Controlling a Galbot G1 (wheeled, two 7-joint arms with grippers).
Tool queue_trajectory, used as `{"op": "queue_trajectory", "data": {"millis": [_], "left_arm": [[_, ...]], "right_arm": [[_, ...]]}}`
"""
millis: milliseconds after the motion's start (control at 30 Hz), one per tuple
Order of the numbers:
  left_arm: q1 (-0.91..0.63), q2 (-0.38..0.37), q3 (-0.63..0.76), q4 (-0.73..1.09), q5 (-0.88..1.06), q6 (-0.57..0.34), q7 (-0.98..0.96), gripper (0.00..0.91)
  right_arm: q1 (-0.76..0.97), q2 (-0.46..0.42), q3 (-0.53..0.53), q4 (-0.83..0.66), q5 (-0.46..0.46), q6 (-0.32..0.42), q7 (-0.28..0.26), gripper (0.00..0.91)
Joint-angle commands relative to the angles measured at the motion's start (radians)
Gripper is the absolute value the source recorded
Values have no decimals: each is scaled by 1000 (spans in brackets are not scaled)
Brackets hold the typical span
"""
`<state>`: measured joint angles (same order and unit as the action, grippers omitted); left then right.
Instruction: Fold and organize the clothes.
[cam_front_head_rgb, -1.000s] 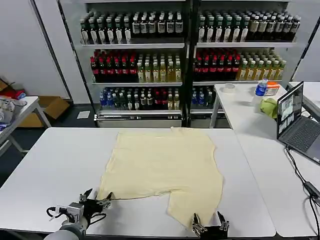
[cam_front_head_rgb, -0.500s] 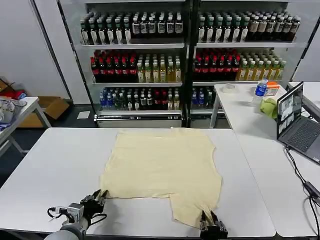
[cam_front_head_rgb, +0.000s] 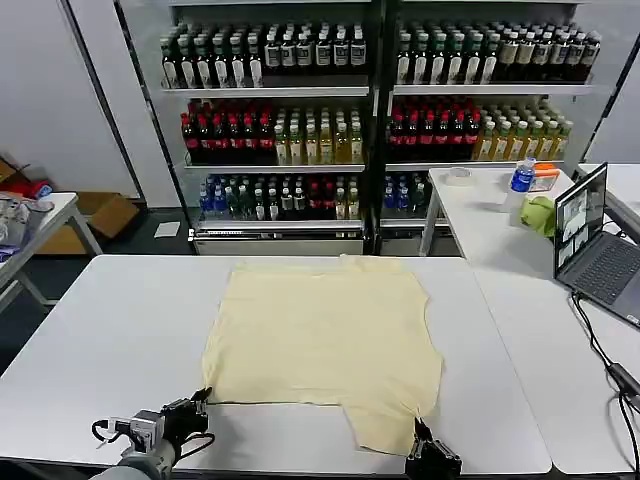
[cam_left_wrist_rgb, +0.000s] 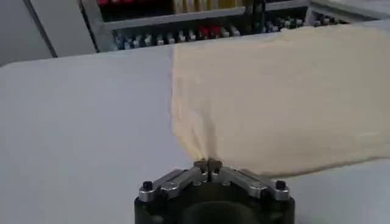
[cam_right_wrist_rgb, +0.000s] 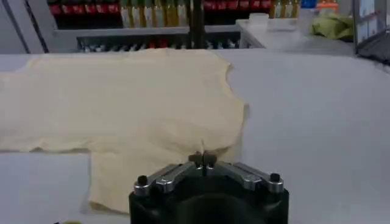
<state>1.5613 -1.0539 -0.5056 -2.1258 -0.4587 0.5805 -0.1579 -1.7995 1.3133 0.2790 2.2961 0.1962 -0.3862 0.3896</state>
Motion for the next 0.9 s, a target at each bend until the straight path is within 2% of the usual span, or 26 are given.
{"op": "queue_trajectory", "data": {"millis": [33, 467, 733, 900], "left_arm": [[81, 4, -37, -154, -7, -3, -4, 10], [207, 32, -94, -244, -21, -3, -14, 10], [94, 87, -82, -188, -76, -6, -17, 10], [-21, 111, -45, -93, -86, -45, -4, 10]], "right_arm": [[-83, -36, 42, 135, -1, 17, -24, 0], [-164, -80, 159, 224, 28, 17, -41, 0], [-49, -103, 185, 185, 53, 14, -61, 0], [81, -128, 176, 123, 76, 14, -74, 0]]}}
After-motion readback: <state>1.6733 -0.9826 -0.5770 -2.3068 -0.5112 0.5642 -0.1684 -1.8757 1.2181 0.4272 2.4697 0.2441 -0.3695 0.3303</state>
